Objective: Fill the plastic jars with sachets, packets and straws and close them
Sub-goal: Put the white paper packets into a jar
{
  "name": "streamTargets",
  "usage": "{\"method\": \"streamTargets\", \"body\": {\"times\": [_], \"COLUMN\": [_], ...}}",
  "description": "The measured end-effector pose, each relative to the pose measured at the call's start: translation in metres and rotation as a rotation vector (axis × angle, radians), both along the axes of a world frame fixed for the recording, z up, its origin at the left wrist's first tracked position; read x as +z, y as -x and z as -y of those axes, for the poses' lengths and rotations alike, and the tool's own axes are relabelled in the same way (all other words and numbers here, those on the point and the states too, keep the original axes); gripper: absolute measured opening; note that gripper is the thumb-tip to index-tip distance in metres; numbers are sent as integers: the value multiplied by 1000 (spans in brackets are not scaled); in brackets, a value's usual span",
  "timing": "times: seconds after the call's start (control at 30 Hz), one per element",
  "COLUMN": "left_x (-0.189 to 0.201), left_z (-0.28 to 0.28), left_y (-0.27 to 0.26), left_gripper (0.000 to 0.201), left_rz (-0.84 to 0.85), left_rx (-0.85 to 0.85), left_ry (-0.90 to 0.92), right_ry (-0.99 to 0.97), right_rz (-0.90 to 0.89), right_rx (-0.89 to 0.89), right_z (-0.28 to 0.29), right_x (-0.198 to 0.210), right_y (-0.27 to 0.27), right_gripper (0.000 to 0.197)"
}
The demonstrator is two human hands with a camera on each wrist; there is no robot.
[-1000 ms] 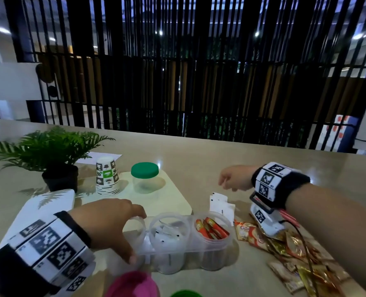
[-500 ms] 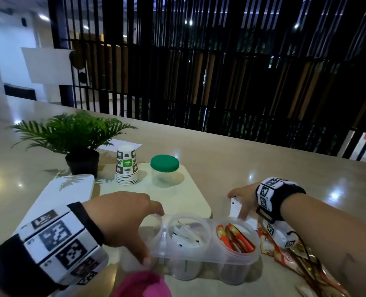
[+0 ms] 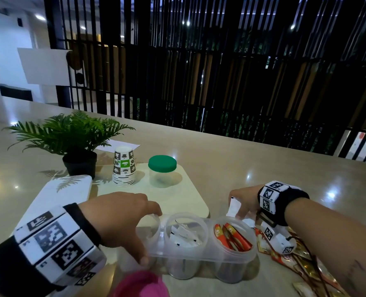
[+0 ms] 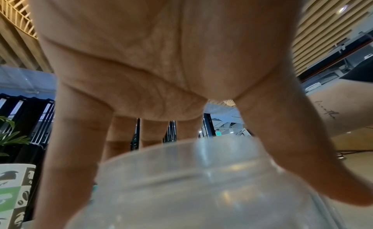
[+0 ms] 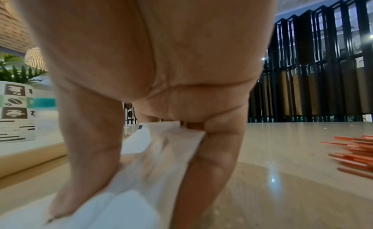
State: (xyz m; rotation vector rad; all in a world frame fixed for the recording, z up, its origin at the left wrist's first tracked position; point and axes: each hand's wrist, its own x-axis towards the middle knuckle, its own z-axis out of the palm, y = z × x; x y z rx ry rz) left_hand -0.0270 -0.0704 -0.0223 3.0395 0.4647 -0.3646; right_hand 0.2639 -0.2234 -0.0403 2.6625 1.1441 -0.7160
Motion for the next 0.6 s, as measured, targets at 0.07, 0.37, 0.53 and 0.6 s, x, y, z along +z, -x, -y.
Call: {"method": "streamTargets", "body": {"times": [0.07, 0.37, 0.53, 0.6], "left_x": [0, 2, 11, 17], "left_z": [0, 3, 6, 10], "left_y": [0, 3, 3, 1], "left_gripper": [94, 93, 116, 116], "left_rz": [-10, -19, -10, 71], "left_rx": [3, 16, 53, 94], "left_ry": [4, 34, 38, 58], "right_ry": [2, -280, -617, -689], "right_rz": [4, 86, -47, -118], "right_rx": [21, -6, -26, 20], "right_z": [1, 11, 16, 12], "right_x": [-1, 13, 49, 63], "right_y": [1, 2, 20, 39], "right_gripper": [46, 24, 16, 13]}}
